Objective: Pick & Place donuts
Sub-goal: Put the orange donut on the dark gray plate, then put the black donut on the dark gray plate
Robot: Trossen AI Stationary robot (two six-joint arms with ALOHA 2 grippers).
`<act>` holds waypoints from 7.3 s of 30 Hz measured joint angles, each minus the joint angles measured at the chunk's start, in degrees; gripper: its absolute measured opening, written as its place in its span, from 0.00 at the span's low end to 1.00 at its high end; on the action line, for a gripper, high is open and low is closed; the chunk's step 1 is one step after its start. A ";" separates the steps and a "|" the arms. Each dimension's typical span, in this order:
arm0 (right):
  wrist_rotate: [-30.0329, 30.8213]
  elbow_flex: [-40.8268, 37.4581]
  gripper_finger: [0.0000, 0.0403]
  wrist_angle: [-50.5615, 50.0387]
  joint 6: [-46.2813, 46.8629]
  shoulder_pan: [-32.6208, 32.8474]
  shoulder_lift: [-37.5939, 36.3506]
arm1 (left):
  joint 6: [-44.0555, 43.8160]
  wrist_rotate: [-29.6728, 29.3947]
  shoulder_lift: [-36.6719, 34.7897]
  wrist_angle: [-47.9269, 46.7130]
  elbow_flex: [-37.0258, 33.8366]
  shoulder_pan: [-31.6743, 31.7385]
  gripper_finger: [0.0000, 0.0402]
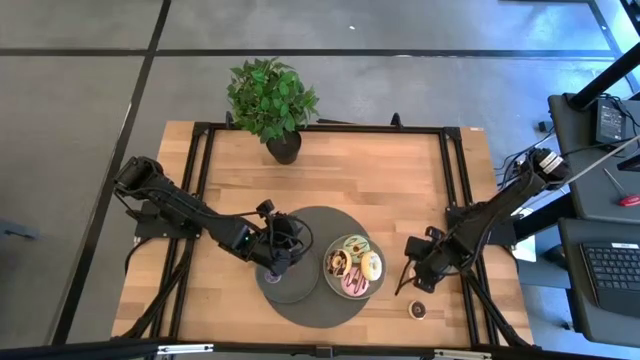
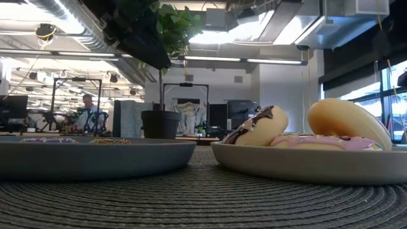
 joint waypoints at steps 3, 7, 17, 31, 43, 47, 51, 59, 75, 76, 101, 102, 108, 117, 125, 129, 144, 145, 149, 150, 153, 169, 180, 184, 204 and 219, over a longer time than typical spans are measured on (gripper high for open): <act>-0.01 0.00 0.32 -0.04 2.41 1.01 0.64 | -0.01 0.01 0.00 0.10 -0.01 0.00 0.38; -0.23 0.00 0.32 -0.12 2.95 2.95 1.58 | -0.02 -0.04 0.00 0.13 -0.01 0.00 0.37; 1.28 -0.02 0.32 -0.08 2.76 4.77 5.30 | -0.02 -0.90 0.00 0.13 0.00 0.00 0.38; -0.68 -0.04 0.32 0.87 2.60 4.74 9.20 | -0.02 -1.13 0.00 0.13 -0.01 0.00 0.38; -1.76 -0.04 0.17 0.82 2.59 4.74 10.79 | -0.02 -1.70 0.00 0.11 0.00 0.00 0.38; -1.87 -0.04 0.04 0.66 2.40 4.74 10.79 | -0.02 -1.72 0.00 0.13 -0.02 0.00 0.37; -1.85 -0.04 0.04 -0.42 2.03 4.55 10.78 | 1.05 -1.64 0.00 0.13 0.00 0.02 0.37; -1.01 3.72 0.02 -7.47 2.44 2.44 10.21 | 1.46 0.50 0.00 -0.28 0.01 0.00 0.38; 17.71 31.04 0.01 -12.84 -21.14 -7.93 14.20 | -10.30 -5.01 -0.37 -11.38 0.01 -5.24 0.37; 17.76 32.55 0.01 -11.42 -24.54 -8.91 15.62 | -11.48 -3.81 -0.37 -12.33 0.00 -5.61 0.37; 7.20 68.91 0.01 6.55 -61.41 -19.49 56.04 | -26.55 9.01 -1.27 -27.38 -0.01 -8.74 0.38; 6.26 68.91 0.01 7.40 -60.82 -19.69 56.64 | -26.60 8.98 -1.27 -27.28 0.00 -8.84 0.38; 4.21 68.94 0.02 11.56 -58.35 -20.61 59.18 | -26.63 9.57 -1.27 -27.18 -0.01 -9.94 0.37; 1.65 68.91 0.02 13.00 -57.38 -20.70 62.38 | -27.08 9.76 -1.27 -27.02 0.00 -10.58 0.38; 1.72 68.70 0.05 13.66 -57.51 -20.70 62.43 | -27.08 9.76 -1.27 -27.01 0.01 -10.58 0.37; 1.72 68.70 0.08 14.19 -57.54 -20.79 62.43 | -27.08 9.76 -1.27 -26.99 0.01 -10.58 0.38; 1.78 68.67 0.24 14.27 -57.40 -21.66 62.43 | -27.08 9.76 -1.27 -26.99 -0.01 -10.58 0.38; 1.87 68.67 0.25 14.27 -57.34 -21.72 62.43 | -27.10 9.76 -1.27 -26.99 0.01 -10.58 0.38; 1.89 68.67 0.28 14.00 -57.34 -21.83 62.43 | -27.09 9.76 -1.27 -26.99 0.00 -10.58 0.37; 1.89 68.67 0.29 13.73 -57.36 -21.84 62.43 | -27.08 9.76 -1.27 -26.99 -0.01 -10.58 0.37; 1.87 68.63 0.29 11.00 -57.34 -21.88 61.80 | -27.08 9.76 -1.27 -26.99 0.01 -10.58 0.37; 9.49 68.59 0.29 -21.00 -45.27 -15.01 47.58 | -27.06 11.03 -1.27 -26.92 0.01 -10.67 0.37; 6.00 68.61 0.29 -39.69 -11.18 -0.27 39.52 | -27.06 10.44 -1.27 -25.61 0.01 -12.09 0.37; 5.01 68.58 0.25 -40.12 -7.58 3.48 38.53 | -27.06 10.39 -1.27 -25.29 0.01 -12.09 0.37; -1.34 33.64 0.03 -16.42 -0.93 0.05 19.77 | -27.02 7.97 -1.27 -25.31 0.01 -12.02 0.38; -9.95 19.72 0.32 -6.91 9.84 1.30 13.86 | -27.04 12.44 -1.27 -23.83 0.01 -12.02 0.38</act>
